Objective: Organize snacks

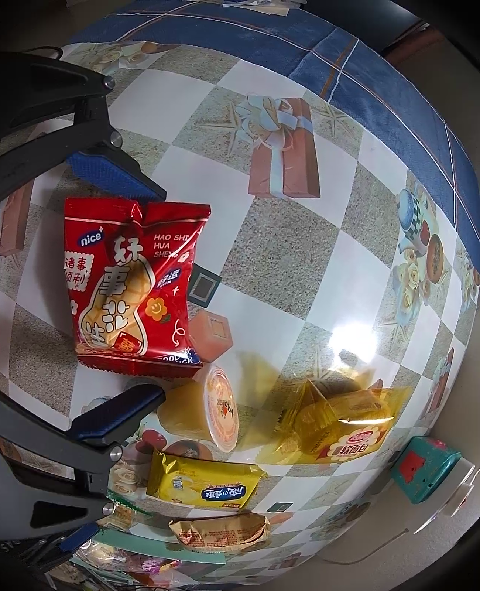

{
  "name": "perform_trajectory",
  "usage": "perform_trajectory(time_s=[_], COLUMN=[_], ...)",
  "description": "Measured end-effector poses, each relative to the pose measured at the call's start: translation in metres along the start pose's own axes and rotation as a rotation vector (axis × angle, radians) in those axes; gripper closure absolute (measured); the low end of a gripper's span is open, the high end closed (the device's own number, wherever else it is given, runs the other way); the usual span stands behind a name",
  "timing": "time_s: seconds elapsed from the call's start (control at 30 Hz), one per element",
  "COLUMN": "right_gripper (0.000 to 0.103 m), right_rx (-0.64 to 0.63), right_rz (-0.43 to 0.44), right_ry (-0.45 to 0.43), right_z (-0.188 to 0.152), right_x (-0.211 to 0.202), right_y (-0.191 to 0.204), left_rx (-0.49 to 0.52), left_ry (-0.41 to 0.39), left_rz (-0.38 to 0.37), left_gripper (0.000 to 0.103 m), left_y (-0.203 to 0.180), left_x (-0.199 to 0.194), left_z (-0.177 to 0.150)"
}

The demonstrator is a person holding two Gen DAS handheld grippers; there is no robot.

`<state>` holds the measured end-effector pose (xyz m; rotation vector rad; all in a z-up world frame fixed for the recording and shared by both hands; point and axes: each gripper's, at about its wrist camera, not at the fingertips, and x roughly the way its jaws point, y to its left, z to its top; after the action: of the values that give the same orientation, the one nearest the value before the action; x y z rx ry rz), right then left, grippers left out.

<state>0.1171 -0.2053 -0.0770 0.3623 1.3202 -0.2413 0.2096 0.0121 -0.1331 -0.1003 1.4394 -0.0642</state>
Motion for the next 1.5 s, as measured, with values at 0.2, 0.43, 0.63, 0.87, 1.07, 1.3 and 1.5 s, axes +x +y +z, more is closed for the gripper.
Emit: perform_trajectory(time_s=[0.2,0.43,0.63,0.87,1.07,1.3,1.5], right_gripper=[0.028,0.029,0.029,0.027,0.027,0.027,0.031], right_rx=[0.006,-0.063,-0.095,-0.108,-0.127,-0.147,-0.121], right_rz=[-0.02,-0.103,-0.13,-0.129,-0.139,-0.155,-0.134], right_ry=[-0.024,-0.028,-0.032,-0.031,-0.026,-0.017,0.0], right_z=[0.004,0.004,0.003,-0.001,-0.005,-0.009,-0.011], right_x=[0.003,0.01,0.015,0.02,0.029,0.034,0.038], right_y=[0.001,0.012,0.016,0.017,0.02,0.027,0.021], left_rx=[0.01,0.032,0.034,0.037,0.035,0.035,0.041], left_ry=[-0.009,-0.015,-0.016,-0.017,-0.014,-0.015,-0.017], left_rz=[0.01,0.017,0.018,0.02,0.015,0.014,0.016], left_gripper=[0.009,0.015,0.015,0.015,0.015,0.015,0.015], left_y=[-0.007,-0.016,-0.02,-0.02,-0.019,-0.018,-0.018], left_x=[0.003,0.002,0.002,0.002,0.003,0.004,0.005], left_z=[0.002,0.003,0.003,0.002,0.001,0.001,0.001])
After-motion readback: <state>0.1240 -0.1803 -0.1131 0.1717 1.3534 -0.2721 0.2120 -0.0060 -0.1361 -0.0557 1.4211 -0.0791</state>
